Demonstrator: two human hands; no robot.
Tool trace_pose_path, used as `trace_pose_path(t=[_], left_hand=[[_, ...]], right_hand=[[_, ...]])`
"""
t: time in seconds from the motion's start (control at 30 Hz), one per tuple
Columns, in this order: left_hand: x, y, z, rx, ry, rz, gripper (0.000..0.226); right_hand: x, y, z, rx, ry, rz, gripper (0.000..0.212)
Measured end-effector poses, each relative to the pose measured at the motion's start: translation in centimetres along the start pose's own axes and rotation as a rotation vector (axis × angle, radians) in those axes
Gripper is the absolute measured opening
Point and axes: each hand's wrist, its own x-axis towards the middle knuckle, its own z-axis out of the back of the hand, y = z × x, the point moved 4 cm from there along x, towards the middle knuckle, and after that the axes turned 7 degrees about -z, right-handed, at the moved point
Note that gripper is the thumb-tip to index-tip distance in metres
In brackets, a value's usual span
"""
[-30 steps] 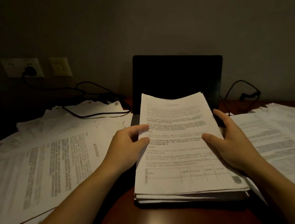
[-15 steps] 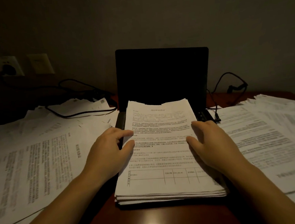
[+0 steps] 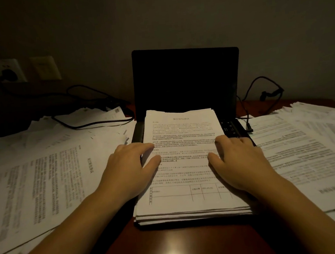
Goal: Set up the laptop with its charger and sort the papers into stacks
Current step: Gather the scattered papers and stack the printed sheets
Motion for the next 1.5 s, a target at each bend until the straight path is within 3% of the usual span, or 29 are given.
trace_pose_path(t=[0.23,0.6,0.7,0.8,0.97,1.03,1.3,1.5], left_hand=[[0.0,1.5,1.2,0.168,0.195,0.059,0.067],[-2.0,15.0,9.0,0.406,0.211,0.288,0.066],[-3.9,19.6,10.8,0.393,0.256,0.414,0.07],[-6.0,21.3,10.8,0.317,0.326,0.401,0.072],[-6.0,20.9,12.2,0.351,0.352,0.337,0.087],[-5.0,20.9,13.1,0.338,0.309,0.349,0.092],[-0.9,21.5,12.7,0.243,0.336,0.45,0.104],[-0.1,20.3,12.7,0.144,0.341,0.46,0.084]], right_hand=[[-1.0,4.4,0.8,-0.026,-0.022,0.263,0.07],[0.5,20.3,-0.7,0.025,0.092,0.57,0.049],[1.3,24.0,-1.9,0.006,0.184,0.573,0.047],[2.1,26.4,-2.8,0.022,0.276,0.545,0.046],[4.0,27.7,-3.4,0.037,0.358,0.395,0.093],[4.4,28.1,-3.5,0.04,0.404,0.367,0.1],[4.9,29.2,-2.8,-0.032,0.443,0.214,0.091],[5.4,29.0,-3.0,0.057,0.488,0.138,0.089]])
